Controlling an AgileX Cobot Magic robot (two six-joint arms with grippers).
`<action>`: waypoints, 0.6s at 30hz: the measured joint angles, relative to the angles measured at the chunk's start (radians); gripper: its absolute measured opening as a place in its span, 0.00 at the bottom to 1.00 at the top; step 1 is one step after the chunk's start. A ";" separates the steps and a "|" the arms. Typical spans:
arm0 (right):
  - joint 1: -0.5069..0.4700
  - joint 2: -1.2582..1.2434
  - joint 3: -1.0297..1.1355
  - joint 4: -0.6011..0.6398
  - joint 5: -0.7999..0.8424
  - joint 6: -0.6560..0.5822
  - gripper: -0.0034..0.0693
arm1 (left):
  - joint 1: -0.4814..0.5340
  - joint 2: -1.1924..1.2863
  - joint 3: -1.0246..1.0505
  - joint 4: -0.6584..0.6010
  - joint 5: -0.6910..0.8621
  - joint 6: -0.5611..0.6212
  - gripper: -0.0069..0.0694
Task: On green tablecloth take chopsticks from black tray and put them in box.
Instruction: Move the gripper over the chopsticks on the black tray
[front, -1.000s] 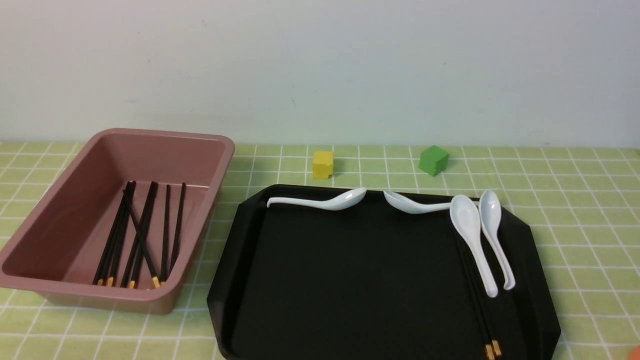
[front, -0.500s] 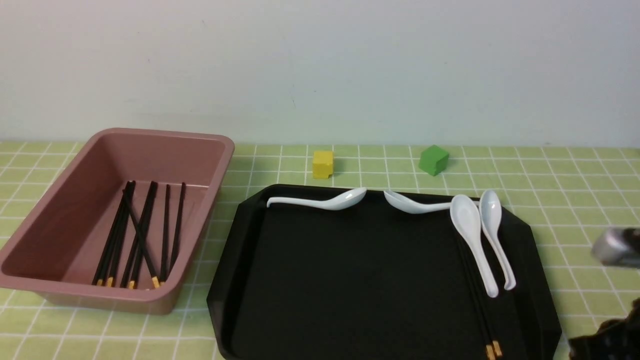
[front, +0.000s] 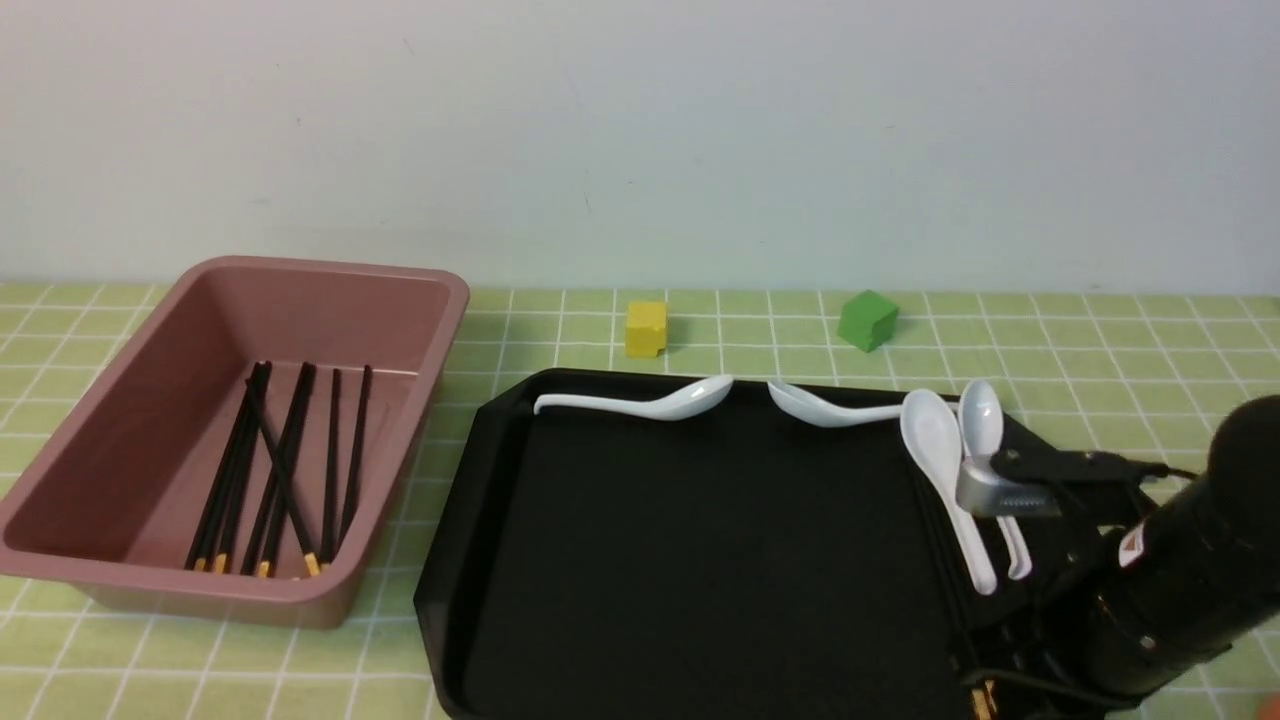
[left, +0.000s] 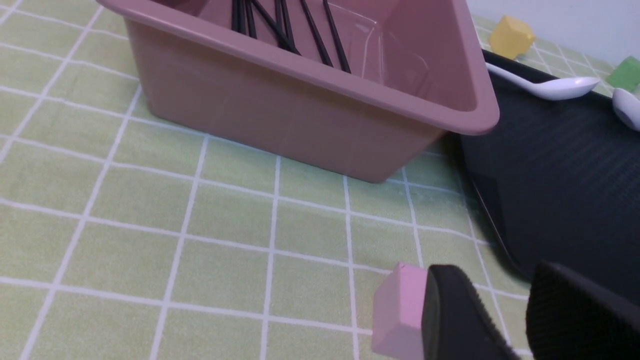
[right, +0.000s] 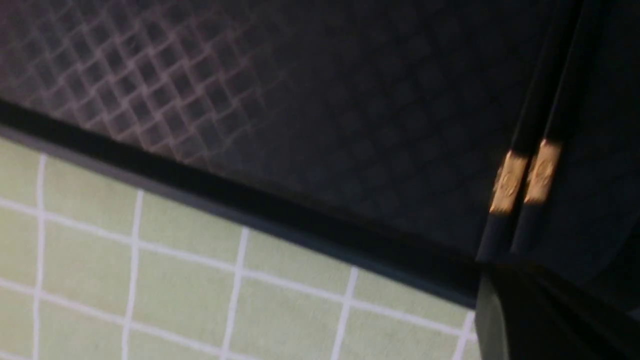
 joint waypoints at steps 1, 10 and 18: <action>0.011 0.005 -0.010 -0.034 0.000 0.027 0.08 | 0.000 0.000 0.000 0.000 0.000 0.000 0.40; 0.057 0.117 -0.084 -0.205 -0.016 0.219 0.40 | 0.000 0.000 0.000 0.000 0.000 0.000 0.40; 0.057 0.243 -0.098 -0.215 -0.026 0.223 0.57 | 0.000 0.000 0.000 0.000 0.000 0.000 0.40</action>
